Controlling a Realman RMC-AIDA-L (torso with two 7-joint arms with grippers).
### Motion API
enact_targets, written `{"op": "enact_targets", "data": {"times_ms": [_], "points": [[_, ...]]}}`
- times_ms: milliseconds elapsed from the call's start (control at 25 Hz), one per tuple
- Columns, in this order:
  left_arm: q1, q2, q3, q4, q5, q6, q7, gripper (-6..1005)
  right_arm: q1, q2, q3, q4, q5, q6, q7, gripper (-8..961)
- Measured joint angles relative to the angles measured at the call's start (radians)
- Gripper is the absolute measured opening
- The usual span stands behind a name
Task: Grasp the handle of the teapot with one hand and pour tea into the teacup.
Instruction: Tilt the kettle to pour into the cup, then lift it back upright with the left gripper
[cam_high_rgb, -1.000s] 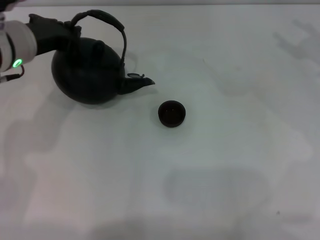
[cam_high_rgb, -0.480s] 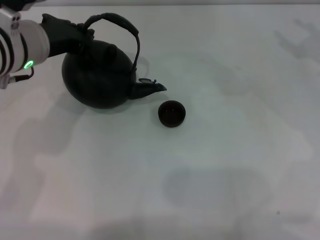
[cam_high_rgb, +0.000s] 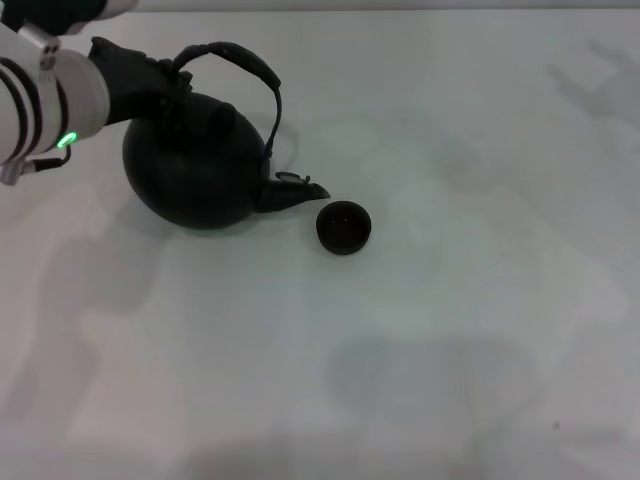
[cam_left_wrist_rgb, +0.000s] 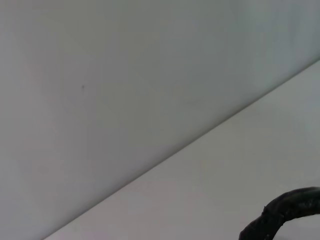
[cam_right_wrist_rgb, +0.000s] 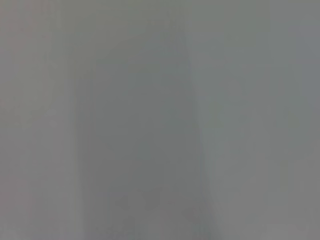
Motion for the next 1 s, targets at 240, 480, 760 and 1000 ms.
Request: {"op": "enact_targets", "data": {"times_ms": [240, 480, 760, 1000], "points": [[-0.007, 0.000, 0.032, 0.023, 0.053, -0.033, -0.033, 136, 0.010, -0.001, 0.000, 0.022, -0.005, -0.001, -0.001, 843], [-0.008, 0.000, 0.044, 0.052, 0.083, -0.061, -0.049, 136, 0.011, -0.003, 0.000, 0.023, -0.007, -0.005, -0.003, 843], [-0.022, 0.000, 0.066, 0.076, 0.128, -0.093, -0.070, 137, 0.011, -0.003, 0.000, 0.024, -0.008, -0.013, -0.003, 843], [-0.042, 0.000, 0.080, 0.089, 0.146, -0.133, -0.074, 136, 0.011, -0.003, -0.001, 0.025, -0.008, -0.024, -0.009, 843]]}}
